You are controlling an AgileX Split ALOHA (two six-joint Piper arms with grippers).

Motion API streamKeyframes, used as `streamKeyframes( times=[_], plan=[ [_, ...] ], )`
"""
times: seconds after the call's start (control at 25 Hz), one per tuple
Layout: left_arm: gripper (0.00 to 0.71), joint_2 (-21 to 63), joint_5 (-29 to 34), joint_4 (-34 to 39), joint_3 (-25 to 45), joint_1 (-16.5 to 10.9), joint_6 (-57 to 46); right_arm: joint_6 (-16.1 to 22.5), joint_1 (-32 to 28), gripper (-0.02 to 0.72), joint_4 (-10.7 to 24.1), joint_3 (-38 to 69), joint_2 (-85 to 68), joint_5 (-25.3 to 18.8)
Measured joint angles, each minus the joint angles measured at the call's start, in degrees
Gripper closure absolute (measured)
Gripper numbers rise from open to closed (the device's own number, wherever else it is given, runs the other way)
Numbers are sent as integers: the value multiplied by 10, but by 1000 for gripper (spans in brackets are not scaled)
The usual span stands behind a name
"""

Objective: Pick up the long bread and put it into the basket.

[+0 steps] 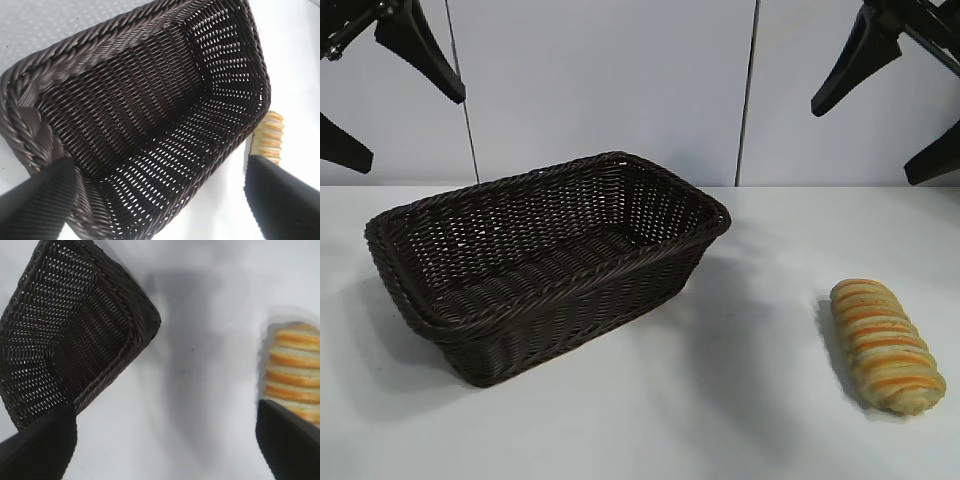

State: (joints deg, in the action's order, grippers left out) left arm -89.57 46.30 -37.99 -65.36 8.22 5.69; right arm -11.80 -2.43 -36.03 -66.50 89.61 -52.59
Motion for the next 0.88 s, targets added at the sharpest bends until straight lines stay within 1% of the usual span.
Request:
streamKeyframes(
  times=[0.72, 0.88],
  plan=[
    [51, 0, -1, 0, 0, 0, 0, 0, 0, 8, 0, 0, 0, 0],
    [51, 0, -25, 0, 0, 0, 0, 0, 0, 8, 0, 0, 0, 0]
  ],
)
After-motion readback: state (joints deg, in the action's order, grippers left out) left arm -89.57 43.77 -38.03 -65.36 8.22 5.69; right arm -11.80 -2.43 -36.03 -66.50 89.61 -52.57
